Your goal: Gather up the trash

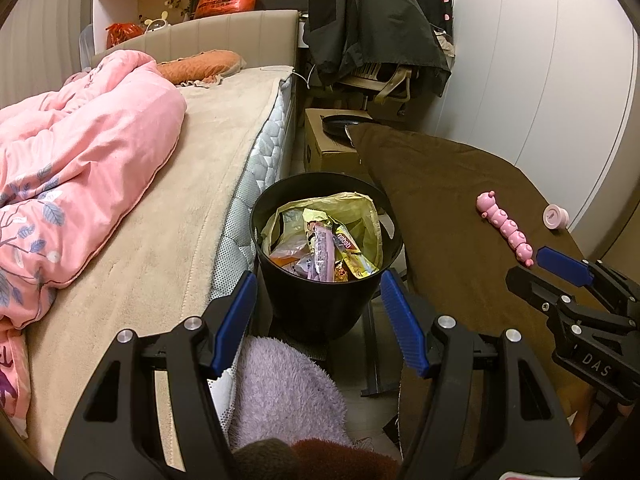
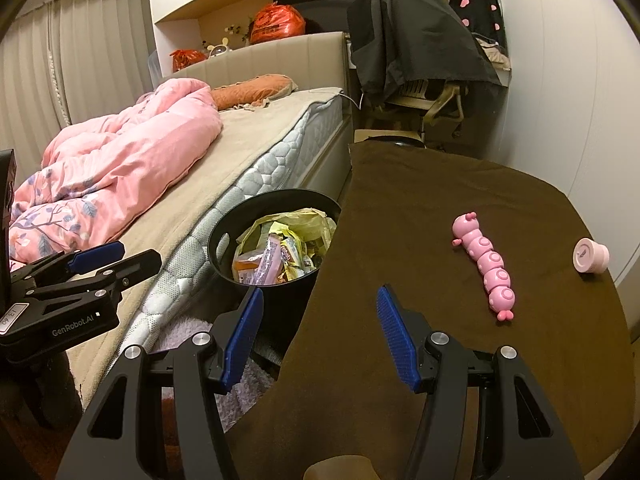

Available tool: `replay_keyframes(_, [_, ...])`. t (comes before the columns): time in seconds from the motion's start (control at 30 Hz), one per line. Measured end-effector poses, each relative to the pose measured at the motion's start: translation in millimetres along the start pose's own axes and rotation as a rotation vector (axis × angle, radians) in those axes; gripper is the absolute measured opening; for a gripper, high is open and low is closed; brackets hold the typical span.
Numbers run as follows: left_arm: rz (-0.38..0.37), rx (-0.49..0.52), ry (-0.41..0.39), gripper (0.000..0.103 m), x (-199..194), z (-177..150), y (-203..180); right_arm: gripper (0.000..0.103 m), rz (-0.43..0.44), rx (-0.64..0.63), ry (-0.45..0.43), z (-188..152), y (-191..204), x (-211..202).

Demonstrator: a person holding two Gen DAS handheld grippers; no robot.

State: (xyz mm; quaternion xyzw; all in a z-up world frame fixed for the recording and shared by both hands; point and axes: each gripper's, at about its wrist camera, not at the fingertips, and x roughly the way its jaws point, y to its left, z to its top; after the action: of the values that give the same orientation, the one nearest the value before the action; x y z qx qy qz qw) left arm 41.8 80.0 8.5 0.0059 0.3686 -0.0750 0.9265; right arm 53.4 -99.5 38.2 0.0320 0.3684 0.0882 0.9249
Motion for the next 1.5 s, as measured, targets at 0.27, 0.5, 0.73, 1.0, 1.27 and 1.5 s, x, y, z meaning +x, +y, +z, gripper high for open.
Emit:
replay_keyframes(0.27, [-0.001,0.003,0.001,0.061,0,0,-1,0.055,0.001,0.005,-0.001,0,0,0])
replay_keyframes(0.5, [-0.002,0.003,0.002,0.061,0,0,-1,0.055,0.000,0.002,-0.001,0,1,0])
replay_keyframes(0.73, [-0.003,0.003,0.002,0.061,1,0,0,0.055,0.001,0.002,-0.001,0,2,0])
replay_keyframes(1.0, [-0.013,0.000,0.011,0.061,3,-1,0,0.055,0.001,0.004,-0.001,0,2,0])
replay_keyframes(1.27, [-0.016,0.016,0.000,0.061,1,-2,0,0.055,0.000,-0.004,0.006,-5,10,2])
replay_keyframes(1.5, [-0.015,0.032,0.028,0.055,2,-1,-9,0.055,0.002,0.008,0.015,-8,6,3])
